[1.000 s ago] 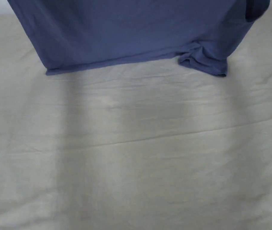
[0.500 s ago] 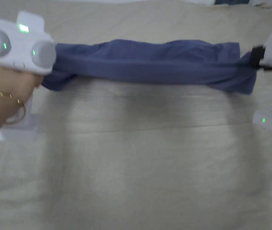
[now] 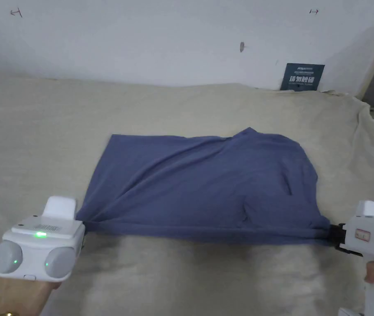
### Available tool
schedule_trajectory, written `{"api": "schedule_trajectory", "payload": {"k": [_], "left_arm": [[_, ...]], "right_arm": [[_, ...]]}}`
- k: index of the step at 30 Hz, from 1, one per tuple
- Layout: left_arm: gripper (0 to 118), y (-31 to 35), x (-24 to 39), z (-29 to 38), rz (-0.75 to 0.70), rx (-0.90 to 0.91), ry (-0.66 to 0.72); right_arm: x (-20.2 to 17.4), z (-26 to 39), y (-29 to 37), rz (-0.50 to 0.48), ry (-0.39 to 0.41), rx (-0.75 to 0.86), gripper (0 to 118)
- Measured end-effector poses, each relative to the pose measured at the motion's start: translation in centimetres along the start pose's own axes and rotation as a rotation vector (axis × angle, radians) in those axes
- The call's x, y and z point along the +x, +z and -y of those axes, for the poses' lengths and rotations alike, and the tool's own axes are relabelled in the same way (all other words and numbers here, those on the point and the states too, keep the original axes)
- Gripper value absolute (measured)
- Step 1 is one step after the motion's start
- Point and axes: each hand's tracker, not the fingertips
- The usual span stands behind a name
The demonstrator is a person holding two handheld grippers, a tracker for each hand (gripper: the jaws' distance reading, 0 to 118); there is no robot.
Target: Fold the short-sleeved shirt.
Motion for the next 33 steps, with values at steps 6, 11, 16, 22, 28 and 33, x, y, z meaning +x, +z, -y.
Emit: {"api": "schedule_trajectory", "payload": {"k": [6,11,16,22,28,33], "left_arm": [[0,7.0,-1.0,6.3,0.04,0.007,0.085],[0,11.6,-1.1,10.3,0.064,0.03,0.103],[0,14.4,-1.7,13.5,0.1,0.011,0.073],[0,15.5,-1.4,17.4,0.141,-0.086,-0.061],[0,14.7,-1.2,18.7,0.142,-0.197,-0.133],[0,13.9,-0.8,18.9,0.134,-0.236,-0.17]], "right_arm": [[3.6,5.5,5.5,-0.032,0.013,-0.001,3],[5.7,9.1,9.3,-0.051,0.009,-0.001,3],[6.4,12.1,11.9,-0.035,0.112,-0.011,3],[6.4,15.4,13.1,-0.017,0.235,-0.056,3],[7.3,18.1,12.5,-0.043,0.232,-0.154,3],[7.2,19.6,11.6,-0.05,0.222,-0.196,3]]}}
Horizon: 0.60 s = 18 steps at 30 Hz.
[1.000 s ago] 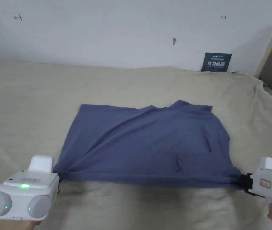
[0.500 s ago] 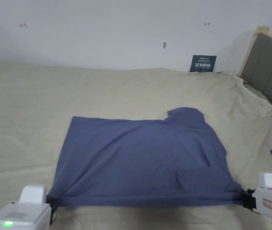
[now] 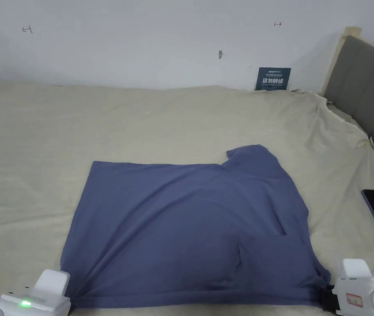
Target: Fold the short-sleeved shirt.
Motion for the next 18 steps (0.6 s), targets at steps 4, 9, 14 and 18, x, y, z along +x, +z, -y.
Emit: {"api": "schedule_trajectory", "payload": {"k": [4,9,14,18], "left_arm": [[30,0.2,-0.3,0.1,0.016,-0.001,0.008],[117,2.1,-3.5,0.3,0.1,-0.029,0.18],[117,6.1,-7.2,-2.7,0.057,0.162,0.344],[117,9.0,-7.5,-5.4,0.067,0.391,0.4]], "right_arm": [[0.0,0.3,-0.3,-0.012,-0.019,-0.017,7],[0.4,-0.1,1.6,0.036,-0.006,-0.009,114],[0.7,-2.9,7.4,0.049,-0.005,0.241,113],[-0.9,-4.8,11.4,0.033,-0.026,0.472,113]]}}
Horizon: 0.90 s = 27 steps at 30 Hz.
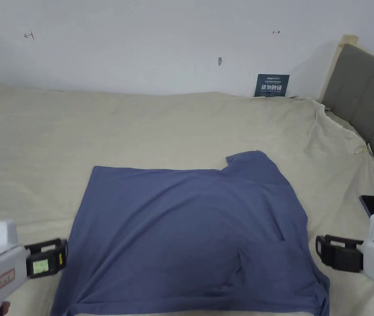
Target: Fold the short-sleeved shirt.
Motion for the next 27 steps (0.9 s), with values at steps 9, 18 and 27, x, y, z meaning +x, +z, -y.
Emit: {"api": "schedule_trajectory", "payload": {"k": [9,18,27], "left_arm": [[96,1.4,6.7,0.8,-0.066,0.34,-0.077],[0,1.5,8.5,2.1,-0.036,0.335,-0.084],[0,1.3,9.2,2.5,-0.01,0.307,-0.098]], "right_arm": [[-5.2,0.0,1.1,-0.002,0.037,0.235,113],[-6.7,1.5,1.4,-0.022,-0.036,0.282,4],[-7.3,1.6,1.8,-0.045,-0.03,0.278,0]]}}
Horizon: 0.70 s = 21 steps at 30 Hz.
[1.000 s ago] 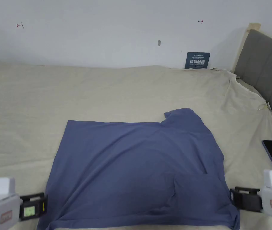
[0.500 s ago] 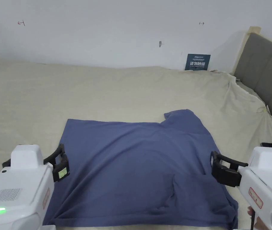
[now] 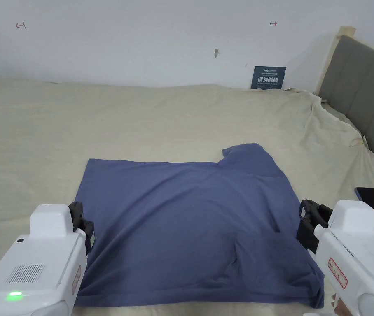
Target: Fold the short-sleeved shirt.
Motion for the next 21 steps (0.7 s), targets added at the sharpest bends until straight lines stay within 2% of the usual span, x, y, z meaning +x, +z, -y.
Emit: {"api": "schedule_trajectory", "payload": {"k": [5,6,7,8,9,10,11,16,21], "left_arm": [[0,0.1,0.1,0.1,0.004,-0.005,-0.007],[0,0.2,0.1,0.1,0.004,-0.004,-0.008],[0,0.2,0.1,0.1,0.004,-0.003,-0.009],[0,0.3,0.1,0.1,0.006,-0.004,-0.009],[0,0.3,0.1,0.2,0.008,-0.004,-0.01],[0,0.3,0.1,0.2,0.009,-0.004,-0.011],[0,0.3,0.1,0.2,0.01,-0.006,-0.016],[0,0.2,0.3,0.5,0.017,-0.015,-0.016],[0,0.4,0.6,0.7,0.025,-0.018,-0.019]], "right_arm": [[0.7,-0.5,-0.6,0.02,-0.009,-0.072,0],[0.9,-0.6,-0.8,0.05,-0.019,-0.106,1],[1.2,-0.7,-1.1,0.065,-0.033,-0.146,9],[1.7,-0.8,-1.3,0.06,-0.042,-0.169,27],[2.2,-0.7,-1.6,0.04,-0.055,-0.193,62],[2.6,-0.6,-1.9,0.033,-0.058,-0.231,85],[2.8,-0.5,-2.2,0.043,-0.04,-0.27,97],[4.1,1.2,-3.8,0.064,0.022,-0.475,109],[5.7,5.3,-5.4,0.09,0.015,-0.634,108]]}}
